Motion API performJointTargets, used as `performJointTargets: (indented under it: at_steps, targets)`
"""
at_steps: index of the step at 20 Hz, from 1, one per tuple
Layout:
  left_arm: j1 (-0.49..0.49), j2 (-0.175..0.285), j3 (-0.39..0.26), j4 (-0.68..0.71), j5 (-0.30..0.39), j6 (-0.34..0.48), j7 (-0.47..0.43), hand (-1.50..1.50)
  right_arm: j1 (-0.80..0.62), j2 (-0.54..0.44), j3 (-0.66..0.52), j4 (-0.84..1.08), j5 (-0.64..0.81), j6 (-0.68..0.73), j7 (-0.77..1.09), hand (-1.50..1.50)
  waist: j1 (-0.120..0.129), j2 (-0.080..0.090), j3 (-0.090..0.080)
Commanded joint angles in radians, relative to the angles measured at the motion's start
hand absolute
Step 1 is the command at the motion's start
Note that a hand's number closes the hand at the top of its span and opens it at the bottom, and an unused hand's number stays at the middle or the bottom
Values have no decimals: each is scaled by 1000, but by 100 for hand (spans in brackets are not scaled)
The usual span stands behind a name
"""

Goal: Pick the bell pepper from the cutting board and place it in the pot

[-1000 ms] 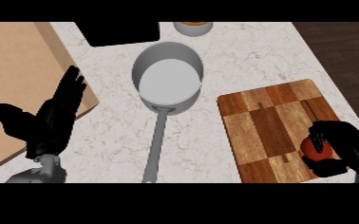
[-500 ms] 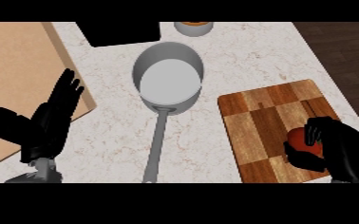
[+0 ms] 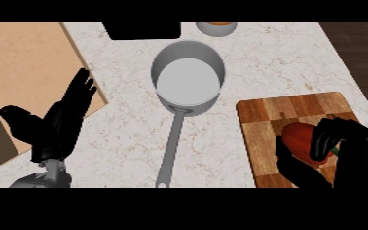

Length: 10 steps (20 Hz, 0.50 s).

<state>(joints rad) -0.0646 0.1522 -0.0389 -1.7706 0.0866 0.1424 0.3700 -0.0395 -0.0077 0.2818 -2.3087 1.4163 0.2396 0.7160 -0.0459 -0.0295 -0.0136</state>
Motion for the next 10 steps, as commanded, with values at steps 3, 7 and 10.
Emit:
performJointTargets:
  at_steps: [3, 7, 10]
  targets:
    - [-49, -26, -43, 25, -13, -4, 4, 0, -205, 7, 258, -47, 119, 145, 333, 150, 44, 16, 2]
    - [-65, -32, -46, 47, -6, -12, 11, 0, -361, 7, 309, 46, 89, 182, 557, 150, 68, 26, 5]
    - [-86, -16, -24, 74, 17, -40, -2, 0, -446, 7, 307, 103, 80, 177, 647, 150, 67, 27, 6]
